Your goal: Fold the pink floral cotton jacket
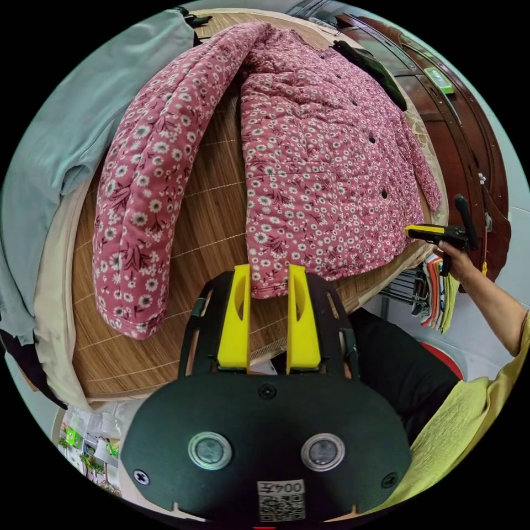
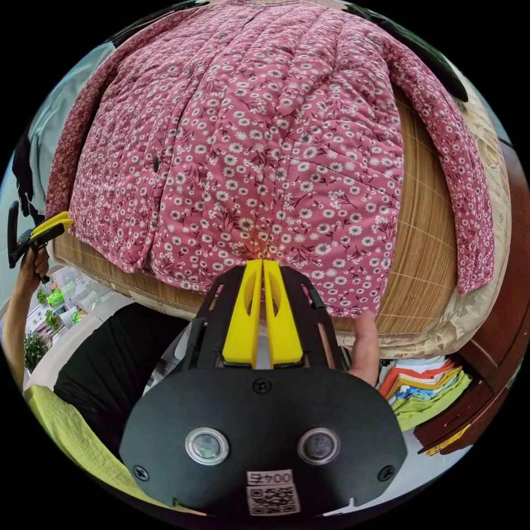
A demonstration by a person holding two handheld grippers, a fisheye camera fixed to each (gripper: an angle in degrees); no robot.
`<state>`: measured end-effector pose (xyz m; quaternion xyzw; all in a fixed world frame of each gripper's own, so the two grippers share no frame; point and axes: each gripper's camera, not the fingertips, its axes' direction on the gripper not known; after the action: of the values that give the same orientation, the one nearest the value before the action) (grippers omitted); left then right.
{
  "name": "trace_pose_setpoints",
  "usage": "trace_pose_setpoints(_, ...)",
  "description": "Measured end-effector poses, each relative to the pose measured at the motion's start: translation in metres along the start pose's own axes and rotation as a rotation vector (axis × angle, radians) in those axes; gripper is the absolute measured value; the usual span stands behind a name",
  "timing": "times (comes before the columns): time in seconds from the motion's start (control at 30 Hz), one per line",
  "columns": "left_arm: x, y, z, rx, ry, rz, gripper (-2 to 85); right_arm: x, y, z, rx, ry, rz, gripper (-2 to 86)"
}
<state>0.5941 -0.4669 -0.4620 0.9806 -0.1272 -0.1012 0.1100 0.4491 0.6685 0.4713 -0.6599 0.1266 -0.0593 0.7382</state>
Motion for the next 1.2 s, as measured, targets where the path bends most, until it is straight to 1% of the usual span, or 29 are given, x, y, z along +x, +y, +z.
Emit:
trace_pose_setpoints(0.17, -0.015, -0.001, 0.009, -0.015, 0.011, 0.036, 9.5, -0.016, 0.000, 0.007, -0.014, 0.087, -0.024, -0.7)
trace_pose_setpoints(0.3, -0.023, 0.002, 0.009, -0.019, 0.032, 0.146, 11.2, -0.023, 0.005, 0.013, 0.007, 0.126, -0.007, -0.7)
trace_pose_setpoints(0.37, -0.031, 0.004, 0.012, -0.041, 0.070, 0.163, 12.2, -0.025, 0.008, 0.017, 0.021, 0.128, 0.011, -0.6)
trace_pose_setpoints(0.5, -0.052, 0.000, 0.025, -0.055, 0.199, 0.098, 13.6, -0.024, 0.013, 0.022, 0.040, 0.117, 0.054, -0.6)
trace_pose_setpoints(0.57, -0.056, -0.006, 0.031, -0.053, 0.227, 0.063, 13.5, -0.025, 0.018, 0.025, 0.061, 0.118, 0.070, -0.5)
trace_pose_setpoints(0.73, -0.068, -0.016, 0.039, -0.083, 0.216, -0.010, 9.0, -0.024, 0.023, 0.029, 0.060, 0.099, 0.113, 0.7)
trace_pose_setpoints(0.8, -0.074, -0.020, 0.041, -0.122, 0.262, -0.020, 6.9, -0.022, 0.031, 0.029, 0.103, 0.086, 0.130, 2.9)
trace_pose_setpoints(0.87, -0.076, -0.022, 0.041, -0.136, 0.262, -0.019, 6.2, -0.015, 0.047, 0.021, 0.189, 0.080, 0.126, 9.9)
trace_pose_setpoints(0.93, -0.077, -0.023, 0.041, -0.148, 0.256, -0.020, 5.7, -0.001, 0.060, 0.017, 0.224, 0.062, 0.167, 13.8)
trace_pose_setpoints(0.97, -0.077, -0.024, 0.041, -0.156, 0.253, -0.024, 5.5, 0.015, 0.068, 0.016, 0.227, 0.019, 0.207, 15.7)
trace_pose_setpoints(1.0, -0.077, -0.025, 0.041, -0.161, 0.249, -0.029, 5.3, 0.025, 0.072, 0.016, 0.229, -0.002, 0.237, 16.0)
trace_pose_setpoints(1.07, -0.077, -0.026, 0.041, -0.169, 0.247, -0.037, 5.2, 0.066, 0.092, 0.016, 0.248, -0.094, 0.363, 17.0)
trace_pose_setpoints(1.17, -0.077, -0.027, 0.040, -0.180, 0.247, -0.056, 5.1, 0.108, 0.109, 0.022, 0.267, -0.201, 0.443, 19.7)
trace_pose_setpoints(1.2, -0.076, -0.027, 0.039, -0.184, 0.245, -0.062, 5.1, 0.114, 0.110, 0.024, 0.265, -0.209, 0.448, 20.2)
